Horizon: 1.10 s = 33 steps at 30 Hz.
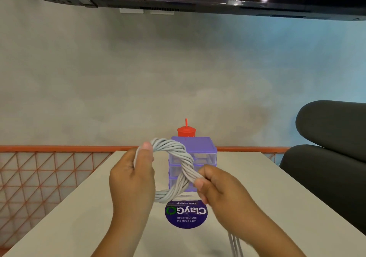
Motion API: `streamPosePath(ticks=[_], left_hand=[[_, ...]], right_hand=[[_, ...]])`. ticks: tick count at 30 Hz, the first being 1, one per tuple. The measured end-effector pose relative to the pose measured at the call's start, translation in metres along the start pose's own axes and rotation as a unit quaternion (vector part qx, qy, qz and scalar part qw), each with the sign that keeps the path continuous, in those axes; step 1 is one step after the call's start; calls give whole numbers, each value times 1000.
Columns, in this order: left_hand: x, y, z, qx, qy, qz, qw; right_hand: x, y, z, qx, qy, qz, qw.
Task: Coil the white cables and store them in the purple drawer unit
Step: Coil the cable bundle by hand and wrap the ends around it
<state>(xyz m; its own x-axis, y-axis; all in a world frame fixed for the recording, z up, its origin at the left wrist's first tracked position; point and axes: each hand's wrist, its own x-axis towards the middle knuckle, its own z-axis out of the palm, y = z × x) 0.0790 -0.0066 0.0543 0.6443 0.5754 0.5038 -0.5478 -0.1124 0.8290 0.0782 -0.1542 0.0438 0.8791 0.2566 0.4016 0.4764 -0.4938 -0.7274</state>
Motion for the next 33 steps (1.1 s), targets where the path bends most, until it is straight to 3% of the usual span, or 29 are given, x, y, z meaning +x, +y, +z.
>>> streamPosePath(ticks=[3, 6, 8, 13, 16, 19, 22, 25, 33], left_hand=[[2, 7, 4, -125, -21, -145, 981], [0, 12, 6, -220, -57, -249, 942], [-4, 13, 7, -254, -79, -283, 922], [-10, 18, 12, -287, -96, -295, 906], [-13, 18, 14, -250, -86, -256, 930], [-25, 10, 19, -104, -66, -102, 987], [-33, 0, 22, -30, -60, 4, 998], [-33, -10, 25, -13, -65, 1, 998], [-36, -14, 23, -15, -85, 40, 995]], right_hand=[[1, 11, -4, 36, 17, -55, 998], [1, 12, 0, 205, 22, -33, 978], [-1, 10, 1, 281, 14, -17, 959], [1, 9, 2, 258, -4, -19, 966], [0, 2, -4, 344, -22, 18, 939], [-1, -2, -7, 412, 14, 21, 911], [1, -3, -7, 360, 72, 29, 930], [1, -6, -6, 318, 103, 34, 942], [-3, -11, -9, 387, 93, 43, 916]])
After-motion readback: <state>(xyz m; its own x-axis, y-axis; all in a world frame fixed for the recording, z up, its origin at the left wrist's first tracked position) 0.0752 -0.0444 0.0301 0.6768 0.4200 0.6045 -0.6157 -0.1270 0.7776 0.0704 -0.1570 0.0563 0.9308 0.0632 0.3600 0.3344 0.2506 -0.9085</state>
